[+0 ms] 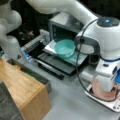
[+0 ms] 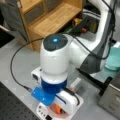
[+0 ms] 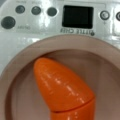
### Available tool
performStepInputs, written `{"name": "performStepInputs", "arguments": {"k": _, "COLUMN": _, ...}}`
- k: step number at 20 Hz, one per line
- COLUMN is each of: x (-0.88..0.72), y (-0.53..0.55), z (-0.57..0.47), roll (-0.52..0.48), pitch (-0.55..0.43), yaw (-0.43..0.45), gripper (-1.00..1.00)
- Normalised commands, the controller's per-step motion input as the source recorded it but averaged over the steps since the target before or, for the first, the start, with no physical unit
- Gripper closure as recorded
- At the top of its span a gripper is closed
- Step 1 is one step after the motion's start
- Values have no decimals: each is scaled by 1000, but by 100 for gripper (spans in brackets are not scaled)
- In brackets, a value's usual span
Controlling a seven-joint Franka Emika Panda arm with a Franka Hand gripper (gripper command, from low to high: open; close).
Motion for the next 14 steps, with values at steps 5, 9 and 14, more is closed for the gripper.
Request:
{"name": "performStepInputs", "arguments": {"k": 5, "x": 208, "y": 153, "z": 91, "roll": -299, "pitch": 85, "yaw": -70, "gripper": -100}}
{"name": "performStepInputs", "arguments": {"k": 9, "x": 163, "y": 137, "z": 96, "roll": -214, "pitch": 143, "yaw": -111, "gripper": -100}}
{"name": "performStepInputs", "arguments": {"k": 14, "x": 154, "y": 135, "z": 95, "roll": -212, "pitch": 147, "yaw": -105, "gripper": -100}}
